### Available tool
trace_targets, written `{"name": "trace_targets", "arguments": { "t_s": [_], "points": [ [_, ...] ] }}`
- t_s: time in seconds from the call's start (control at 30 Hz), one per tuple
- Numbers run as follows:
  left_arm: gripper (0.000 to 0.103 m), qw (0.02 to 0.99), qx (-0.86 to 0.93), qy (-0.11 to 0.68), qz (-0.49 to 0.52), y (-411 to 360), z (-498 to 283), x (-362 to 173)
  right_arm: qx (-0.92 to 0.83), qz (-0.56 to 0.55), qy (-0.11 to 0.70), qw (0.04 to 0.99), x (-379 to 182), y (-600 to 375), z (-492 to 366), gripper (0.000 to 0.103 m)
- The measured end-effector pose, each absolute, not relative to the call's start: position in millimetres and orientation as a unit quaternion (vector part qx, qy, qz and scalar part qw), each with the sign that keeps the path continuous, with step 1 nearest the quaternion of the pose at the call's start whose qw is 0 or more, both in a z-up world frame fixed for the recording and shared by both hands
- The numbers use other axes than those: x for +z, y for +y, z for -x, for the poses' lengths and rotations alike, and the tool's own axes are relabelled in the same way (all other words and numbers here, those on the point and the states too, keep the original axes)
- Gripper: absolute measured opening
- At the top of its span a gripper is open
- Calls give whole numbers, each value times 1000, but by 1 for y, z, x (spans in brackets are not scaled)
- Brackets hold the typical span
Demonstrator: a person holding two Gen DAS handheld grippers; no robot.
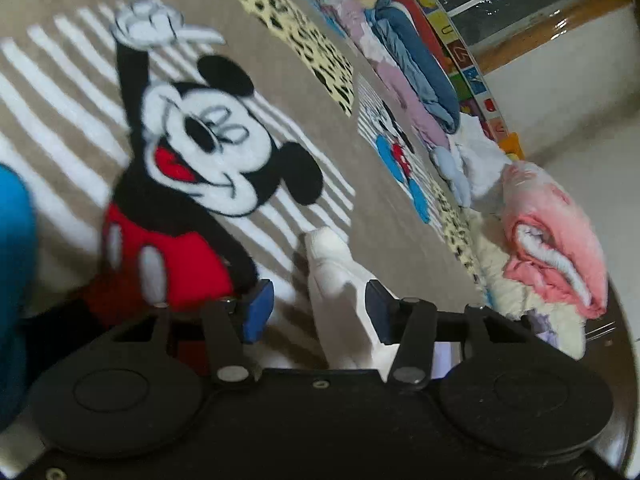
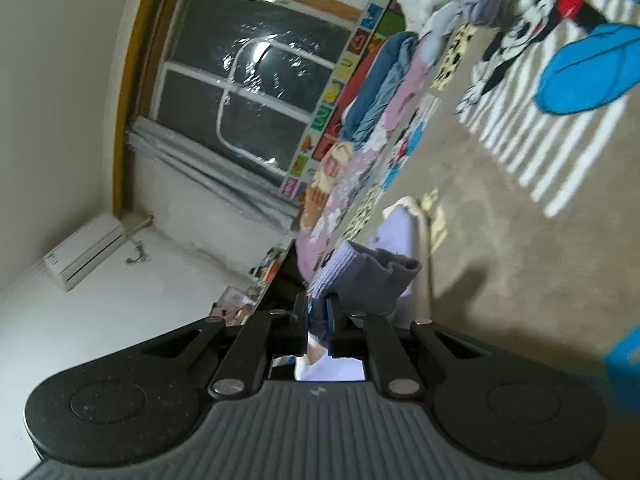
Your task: Fold clothes
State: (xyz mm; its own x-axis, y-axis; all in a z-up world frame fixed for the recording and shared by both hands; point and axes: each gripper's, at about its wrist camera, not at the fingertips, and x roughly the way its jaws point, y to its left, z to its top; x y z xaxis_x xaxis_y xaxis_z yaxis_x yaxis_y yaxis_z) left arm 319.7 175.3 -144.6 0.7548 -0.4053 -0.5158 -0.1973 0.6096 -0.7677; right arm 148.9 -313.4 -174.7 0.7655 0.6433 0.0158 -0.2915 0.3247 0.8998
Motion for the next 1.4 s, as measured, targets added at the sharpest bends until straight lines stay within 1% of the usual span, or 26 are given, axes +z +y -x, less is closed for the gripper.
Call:
{"name": "trace_targets", "arguments": {
  "t_s": [0.03,0.07,0.2,0.23,0.27,0.3,0.33,0.37,0.4,0.43,0.5,0.57,0.63,0.67,0.77,0.83,0.9,0.93,1.0,1.07,1.13,1.23,1.27,1.4],
  "points": [
    [40,824,-68,342,446,177,-321,-147,298,-499,177,794,-175,-311,-151,11],
    [34,820,-72,339,455,178,-323,-150,304,-496,180,793,-175,-308,-154,11],
    [33,801,-90,319,499,184,-326,-160,315,-477,192,798,-175,-299,-160,11],
    [27,800,-89,319,501,185,-327,-161,317,-473,194,799,-175,-298,-160,11],
    [17,803,-88,319,497,184,-328,-160,318,-472,195,799,-175,-297,-161,11],
    [11,807,-87,318,489,183,-328,-158,318,-471,196,799,-175,-297,-161,11],
    [9,819,-85,316,471,180,-327,-153,318,-472,197,799,-176,-297,-161,11],
    [8,840,-84,311,438,175,-327,-145,317,-473,197,798,-176,-297,-160,11],
    [8,873,-80,307,370,164,-327,-132,316,-475,197,797,-176,-298,-160,11],
    [7,908,-73,302,280,148,-328,-117,316,-476,197,797,-177,-298,-160,11],
    [7,945,-60,295,124,112,-326,-105,317,-478,196,796,-176,-299,-160,11],
    [7,957,-47,284,-28,75,-324,-98,319,-478,193,795,-175,-299,-159,11],
    [7,947,-32,267,-179,38,-322,-90,322,-483,189,792,-174,-300,-159,11],
    [7,940,-29,267,-209,28,-324,-89,324,-487,183,790,-172,-302,-158,11],
    [7,934,-21,295,-198,18,-336,-90,330,-496,166,786,-167,-306,-157,11],
    [7,934,-31,321,-155,18,-344,-90,333,-510,154,778,-166,-313,-156,11],
    [27,941,-60,330,-43,33,-347,-82,336,-524,142,769,-165,-319,-154,11],
    [45,945,-70,320,23,45,-345,-77,335,-532,137,766,-165,-323,-153,10],
    [45,945,-71,299,108,67,-337,-70,335,-547,128,757,-166,-330,-151,11],
    [45,945,-64,288,142,82,-328,-66,334,-562,119,747,-166,-337,-149,11],
    [44,947,-60,287,129,85,-320,-67,333,-569,114,743,-166,-342,-147,11],
    [43,951,-74,294,65,71,-315,-77,332,-578,112,737,-167,-347,-143,11],
    [41,951,-78,296,44,67,-313,-81,332,-579,114,736,-167,-348,-142,11],
    [40,947,-96,303,-42,48,-305,-94,323,-580,139,735,-172,-346,-134,11]
  ]
}}
